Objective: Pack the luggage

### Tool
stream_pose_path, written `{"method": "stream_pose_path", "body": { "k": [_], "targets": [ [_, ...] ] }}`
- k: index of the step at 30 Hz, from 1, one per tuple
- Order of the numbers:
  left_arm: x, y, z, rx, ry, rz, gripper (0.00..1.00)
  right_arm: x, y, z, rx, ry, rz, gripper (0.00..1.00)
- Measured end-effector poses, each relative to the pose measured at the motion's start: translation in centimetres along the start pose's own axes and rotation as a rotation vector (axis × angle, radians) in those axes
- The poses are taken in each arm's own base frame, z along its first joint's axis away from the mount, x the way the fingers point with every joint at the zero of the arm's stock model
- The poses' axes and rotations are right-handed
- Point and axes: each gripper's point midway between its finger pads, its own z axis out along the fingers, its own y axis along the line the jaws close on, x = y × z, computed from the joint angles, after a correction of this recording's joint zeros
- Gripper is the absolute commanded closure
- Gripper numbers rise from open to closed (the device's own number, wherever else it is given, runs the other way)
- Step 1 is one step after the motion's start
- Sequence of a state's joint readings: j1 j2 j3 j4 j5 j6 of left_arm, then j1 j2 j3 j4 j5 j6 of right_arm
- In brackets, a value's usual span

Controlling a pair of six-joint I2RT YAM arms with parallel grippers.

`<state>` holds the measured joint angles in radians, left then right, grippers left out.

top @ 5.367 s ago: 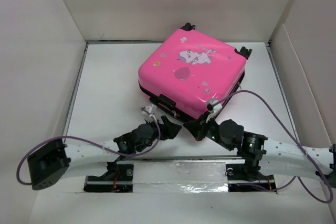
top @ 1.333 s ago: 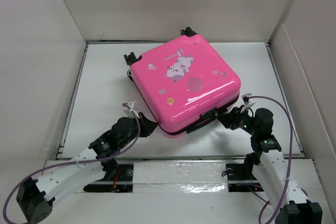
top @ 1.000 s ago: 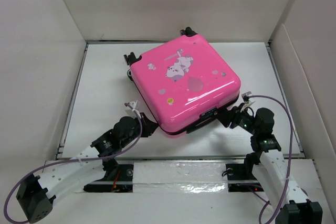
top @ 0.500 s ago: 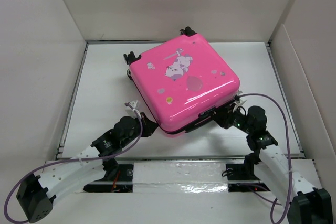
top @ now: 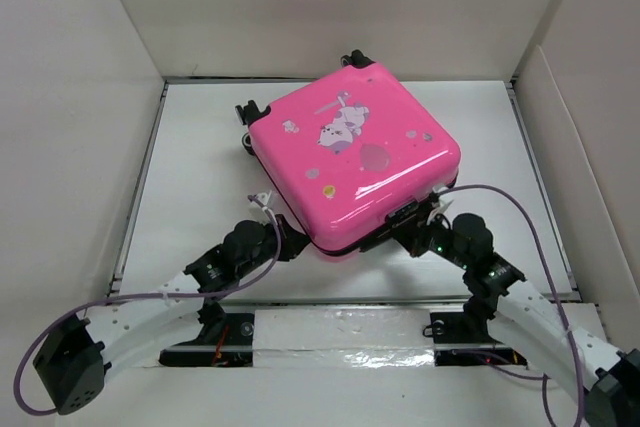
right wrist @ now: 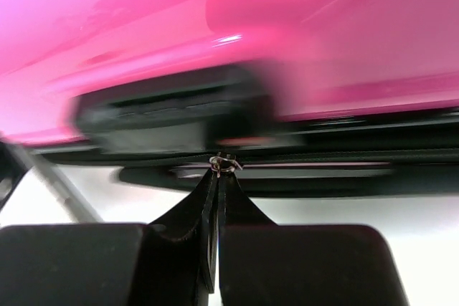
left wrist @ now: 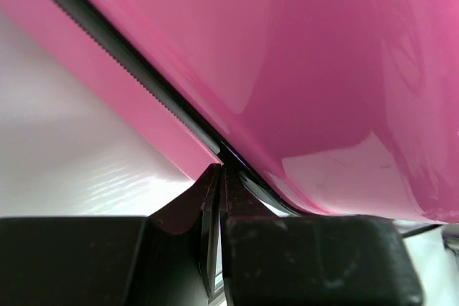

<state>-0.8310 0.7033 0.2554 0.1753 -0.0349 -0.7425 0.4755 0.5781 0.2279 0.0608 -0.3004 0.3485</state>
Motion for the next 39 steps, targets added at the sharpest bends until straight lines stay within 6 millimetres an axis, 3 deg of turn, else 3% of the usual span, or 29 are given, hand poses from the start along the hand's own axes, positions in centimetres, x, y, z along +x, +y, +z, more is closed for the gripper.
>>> {"method": "stream_pose_path", "body": {
  "k": [4, 6, 12, 17, 24, 25, 30, 33, 35, 37, 39],
  "targets": [
    [0.6, -1.2, 1.2, 0.05, 0.025, -0.003, 1.0, 2.5, 3.1, 0.9, -0.044, 0.068, -0.029, 1.0],
    [0.7, -1.3, 1.7, 0.05, 0.028, -0.004, 1.0, 2.6, 4.0, 1.2, -0.014, 0.071, -0.047, 1.0],
    [0.9, -3.1, 3.2, 0.091, 0.06, -0.007, 1.0, 6.0, 9.9, 1.6, -0.067, 0.178, -0.114, 1.0],
    [0.4, -3.1, 4.2, 0.058, 0.043, 0.0, 1.0, 6.8, 10.5, 3.8, 0.068, 0.196, -0.197, 1.0],
    [-1.9, -2.3, 5.9, -0.063, -0.023, 0.056, 0.99, 5.4, 10.4, 7.1, 0.245, 0.095, -0.253, 1.0],
    [-2.1, -2.2, 6.1, -0.077, -0.023, 0.073, 0.95, 5.2, 10.4, 7.3, 0.255, 0.079, -0.249, 1.0],
    [-2.7, -0.1, 5.5, -0.223, -0.013, 0.186, 0.2, 4.6, 10.2, 6.9, 0.258, 0.04, -0.217, 1.0],
    [-3.2, 0.7, 4.6, -0.261, -0.018, 0.183, 0.07, 4.6, 9.9, 5.8, 0.231, 0.026, -0.175, 1.0],
    [-4.8, 0.3, 3.9, -0.244, -0.061, 0.149, 0.02, 4.7, 9.8, 5.3, 0.212, 0.019, -0.148, 1.0],
    [-8.5, -0.4, 3.2, -0.228, -0.172, 0.078, 0.01, 4.8, 9.7, 4.8, 0.191, 0.017, -0.123, 1.0],
    [-14.3, -1.4, 2.2, -0.209, -0.332, -0.008, 0.01, 5.0, 10.0, 4.3, 0.163, 0.019, -0.1, 1.0]
  ]
}}
